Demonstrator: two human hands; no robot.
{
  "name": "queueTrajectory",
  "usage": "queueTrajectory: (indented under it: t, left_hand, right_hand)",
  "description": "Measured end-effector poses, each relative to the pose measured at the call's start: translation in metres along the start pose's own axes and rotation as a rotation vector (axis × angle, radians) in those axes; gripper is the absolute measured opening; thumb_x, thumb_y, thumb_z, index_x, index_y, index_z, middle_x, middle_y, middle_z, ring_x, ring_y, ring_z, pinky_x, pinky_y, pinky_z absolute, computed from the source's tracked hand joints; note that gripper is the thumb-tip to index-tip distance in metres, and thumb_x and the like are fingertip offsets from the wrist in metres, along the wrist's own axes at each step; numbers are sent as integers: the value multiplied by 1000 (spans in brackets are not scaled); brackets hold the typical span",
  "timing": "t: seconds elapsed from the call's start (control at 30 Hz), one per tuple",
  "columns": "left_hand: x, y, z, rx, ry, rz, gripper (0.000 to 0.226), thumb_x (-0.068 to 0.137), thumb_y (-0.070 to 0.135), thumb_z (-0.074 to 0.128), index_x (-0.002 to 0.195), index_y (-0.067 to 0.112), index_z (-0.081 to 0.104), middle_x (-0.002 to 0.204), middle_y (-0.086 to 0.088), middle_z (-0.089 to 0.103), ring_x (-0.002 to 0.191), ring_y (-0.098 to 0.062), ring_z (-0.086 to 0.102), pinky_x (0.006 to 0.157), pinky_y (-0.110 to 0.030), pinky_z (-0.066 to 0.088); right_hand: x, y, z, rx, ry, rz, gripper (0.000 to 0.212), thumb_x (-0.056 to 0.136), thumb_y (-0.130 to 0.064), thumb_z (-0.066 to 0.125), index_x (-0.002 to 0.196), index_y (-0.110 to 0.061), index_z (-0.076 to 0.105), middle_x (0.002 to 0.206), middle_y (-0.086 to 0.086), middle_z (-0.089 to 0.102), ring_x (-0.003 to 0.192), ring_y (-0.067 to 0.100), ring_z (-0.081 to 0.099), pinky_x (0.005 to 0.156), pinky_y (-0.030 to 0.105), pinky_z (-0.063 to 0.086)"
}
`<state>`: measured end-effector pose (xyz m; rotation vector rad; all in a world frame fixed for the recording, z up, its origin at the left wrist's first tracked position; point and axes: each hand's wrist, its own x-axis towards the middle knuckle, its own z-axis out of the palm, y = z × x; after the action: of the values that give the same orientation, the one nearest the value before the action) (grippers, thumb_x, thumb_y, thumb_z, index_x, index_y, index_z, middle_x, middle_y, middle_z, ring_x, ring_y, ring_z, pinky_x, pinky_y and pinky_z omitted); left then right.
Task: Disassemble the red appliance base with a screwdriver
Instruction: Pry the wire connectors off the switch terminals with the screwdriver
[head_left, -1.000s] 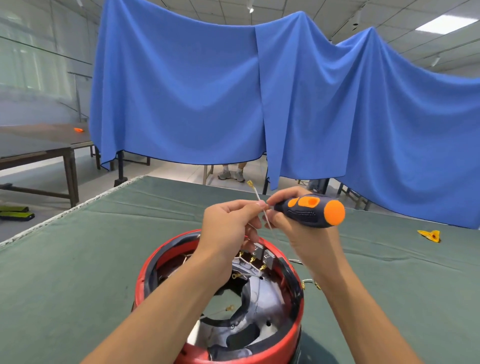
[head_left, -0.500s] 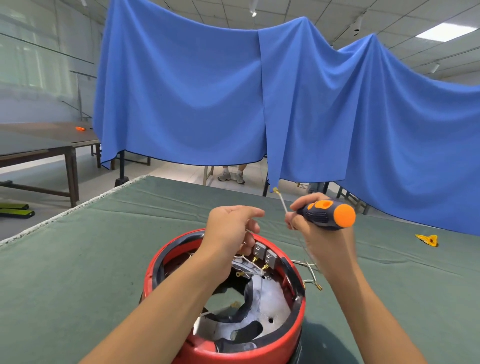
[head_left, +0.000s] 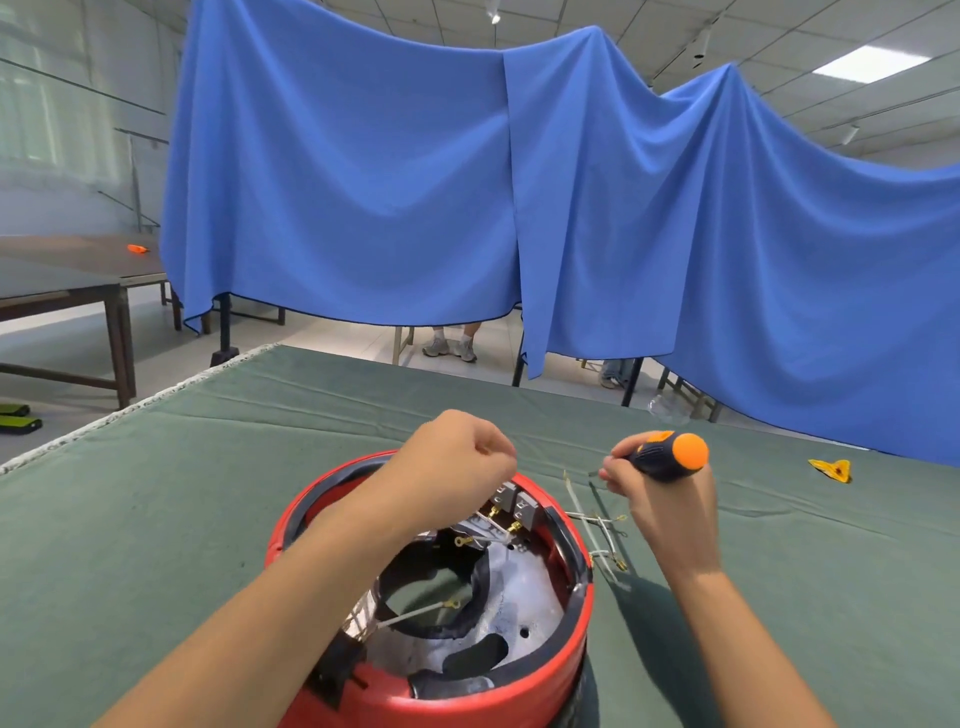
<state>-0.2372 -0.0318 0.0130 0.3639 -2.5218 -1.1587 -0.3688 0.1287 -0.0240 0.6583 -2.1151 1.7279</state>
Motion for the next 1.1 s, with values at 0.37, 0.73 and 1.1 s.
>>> queueTrajectory:
  t: [0.37,0.73,1.1]
  left_hand:
    - [6,-30,-4,471,-283,157,61,94,15,45,147,37,22,155,12,22,144,-7,9,116,-29,14]
    - [2,-23,-5,782,-326,-62,62,97,29,39,150,35,7,159,8,-1,146,-22,0,114,-53,16]
    - [-5,-21,-24,952,-109,-216,36,93,31,38,128,26,43,131,-3,39,125,-30,30,97,-48,29]
  right_hand:
    - [-2,-34,11,213,23,-45,33,77,7,61,60,-22,62,57,-5,62,60,19,71,56,31,56]
    - [-7,-56,5,379,88,23,18,86,-15,67,74,-2,62,58,-3,63,46,19,64,44,26,51]
    - [-27,-95,11,572,60,-73,23,76,-20,57,59,-4,58,51,4,60,30,22,51,33,19,35]
